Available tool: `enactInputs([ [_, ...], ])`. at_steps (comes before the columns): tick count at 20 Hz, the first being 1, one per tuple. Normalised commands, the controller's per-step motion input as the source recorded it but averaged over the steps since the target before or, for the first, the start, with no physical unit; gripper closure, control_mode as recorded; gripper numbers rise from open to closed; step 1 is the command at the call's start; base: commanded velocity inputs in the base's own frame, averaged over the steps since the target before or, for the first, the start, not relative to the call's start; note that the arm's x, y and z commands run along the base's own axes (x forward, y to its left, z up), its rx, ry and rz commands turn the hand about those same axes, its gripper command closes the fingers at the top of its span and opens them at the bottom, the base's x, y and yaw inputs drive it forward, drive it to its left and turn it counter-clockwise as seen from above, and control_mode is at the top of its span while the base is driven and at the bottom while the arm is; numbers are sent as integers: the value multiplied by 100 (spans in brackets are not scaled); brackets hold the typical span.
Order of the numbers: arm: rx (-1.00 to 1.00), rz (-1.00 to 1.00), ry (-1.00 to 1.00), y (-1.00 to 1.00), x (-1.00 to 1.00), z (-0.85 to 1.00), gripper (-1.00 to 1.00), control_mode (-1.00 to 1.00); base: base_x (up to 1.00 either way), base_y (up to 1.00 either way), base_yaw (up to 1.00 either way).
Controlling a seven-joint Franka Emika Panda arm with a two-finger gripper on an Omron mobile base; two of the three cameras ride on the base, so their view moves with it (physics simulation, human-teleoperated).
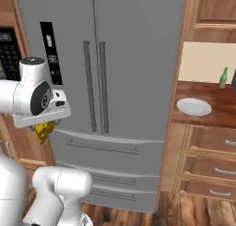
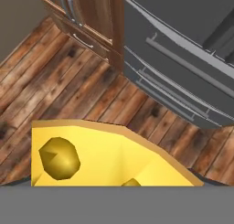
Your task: Pick the cheese from the counter and place it in the microwave. Then turn on the microwave.
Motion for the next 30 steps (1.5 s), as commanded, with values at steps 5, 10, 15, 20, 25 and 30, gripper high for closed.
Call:
enactInputs([
  [5,0,0,0,0,0,0,100,100,-15,92,0],
  [10,0,0,0,0,0,0,100,100,-16,84,0],
  [15,0,0,0,0,0,0,100,100,-5,63,0],
  [20,0,0,0,0,0,0,100,100,0,42,0],
  [25,0,0,0,0,0,0,100,100,0,37,2],
  [30,0,0,0,0,0,0,100,100,0,26,8],
])
